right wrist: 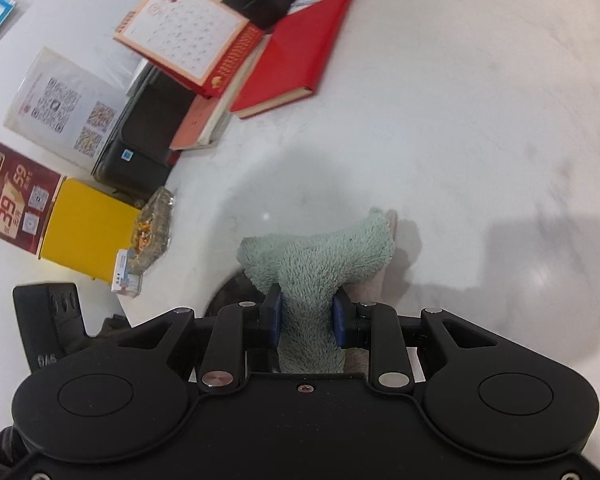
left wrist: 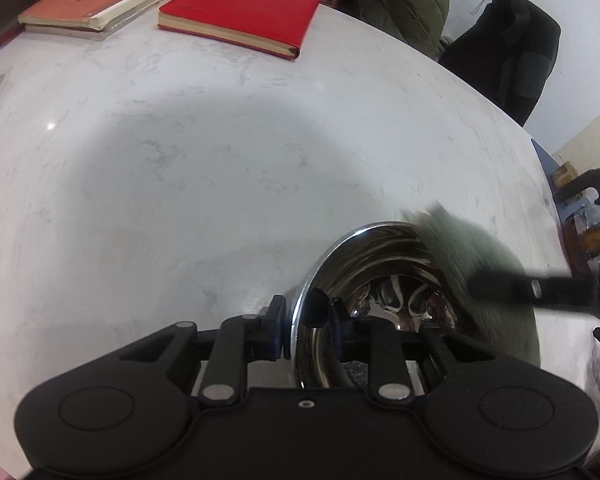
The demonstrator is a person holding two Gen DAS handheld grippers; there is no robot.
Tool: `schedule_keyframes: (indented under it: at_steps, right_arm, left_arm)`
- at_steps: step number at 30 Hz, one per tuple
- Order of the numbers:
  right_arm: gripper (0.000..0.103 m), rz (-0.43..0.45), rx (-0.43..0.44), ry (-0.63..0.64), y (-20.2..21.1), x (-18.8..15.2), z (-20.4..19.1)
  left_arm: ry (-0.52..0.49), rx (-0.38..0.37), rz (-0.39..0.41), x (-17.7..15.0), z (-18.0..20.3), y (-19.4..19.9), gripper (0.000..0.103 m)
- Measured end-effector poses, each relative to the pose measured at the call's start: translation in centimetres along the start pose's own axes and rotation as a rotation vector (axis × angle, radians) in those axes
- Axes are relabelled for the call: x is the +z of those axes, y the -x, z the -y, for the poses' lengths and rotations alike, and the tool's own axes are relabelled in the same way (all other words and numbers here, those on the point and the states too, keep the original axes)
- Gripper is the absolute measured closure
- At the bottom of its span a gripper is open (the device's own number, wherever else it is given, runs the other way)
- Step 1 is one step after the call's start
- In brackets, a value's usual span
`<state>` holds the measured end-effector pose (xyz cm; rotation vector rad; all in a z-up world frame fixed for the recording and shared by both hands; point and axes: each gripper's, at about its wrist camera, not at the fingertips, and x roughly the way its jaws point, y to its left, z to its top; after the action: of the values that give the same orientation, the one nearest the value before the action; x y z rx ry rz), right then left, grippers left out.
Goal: Clean bowl
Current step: 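Rub the cloth around the outside of the bowl with the right gripper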
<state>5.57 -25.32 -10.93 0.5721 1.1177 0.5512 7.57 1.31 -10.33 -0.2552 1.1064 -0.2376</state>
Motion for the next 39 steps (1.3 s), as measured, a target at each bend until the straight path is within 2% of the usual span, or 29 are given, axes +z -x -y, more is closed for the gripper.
schedule_keyframes:
  at_steps: [4,8,10,13,19,23,26,30,34,39]
  right_arm:
    - [0.079,-0.013,-0.006,0.0,0.1,-0.4,-0.1]
    - [0.079,0.012,-0.001,0.053,-1.3,2.2,-1.4]
    - [0.079,0.015,0.022,0.04,-2.0,3.0,-1.3]
    - [0.079,0.013,0.035,0.01,-2.0,2.8,-0.6]
    - [0.079,-0.029,0.011,-0.042,0.0,-0.1,0.7]
    - [0.079,-0.003,-0.019,0.029,-0.8,1.8,-1.0]
    - [0.079,0.008,-0.005,0.054,-1.9,3.3,-1.7]
    - [0.079,-0.001,-0.019,0.038,-1.6,2.6,-1.1]
    - [0.079,-0.044,-0.028,-0.02,0.2,-0.6,0.3]
    - [0.079,-0.012,-0.063,0.044,-0.4,1.0,-1.1]
  left_arm:
    - [-0.018,-0.005,-0.014,0.2,0.0,-0.1,0.082]
    - [-0.028,-0.005,-0.028,0.3,0.0,-0.4,0.083]
    - [-0.028,-0.003,-0.027,0.2,0.0,-0.4,0.082]
    - [-0.008,-0.008,-0.021,0.1,-0.2,-0.4,0.082]
    - [0.002,-0.022,0.001,-0.3,-0.4,-0.4,0.081]
    - [-0.047,-0.007,0.024,-0.8,0.1,-0.3,0.08]
    - [-0.082,0.0,0.044,-1.2,0.5,-0.3,0.079]
    - [-0.083,-0.013,0.048,-1.3,0.4,-0.5,0.076]
    - [-0.084,-0.014,0.048,-1.3,0.4,-0.6,0.076]
    - [-0.092,-0.002,0.048,-1.5,0.6,-0.6,0.075]
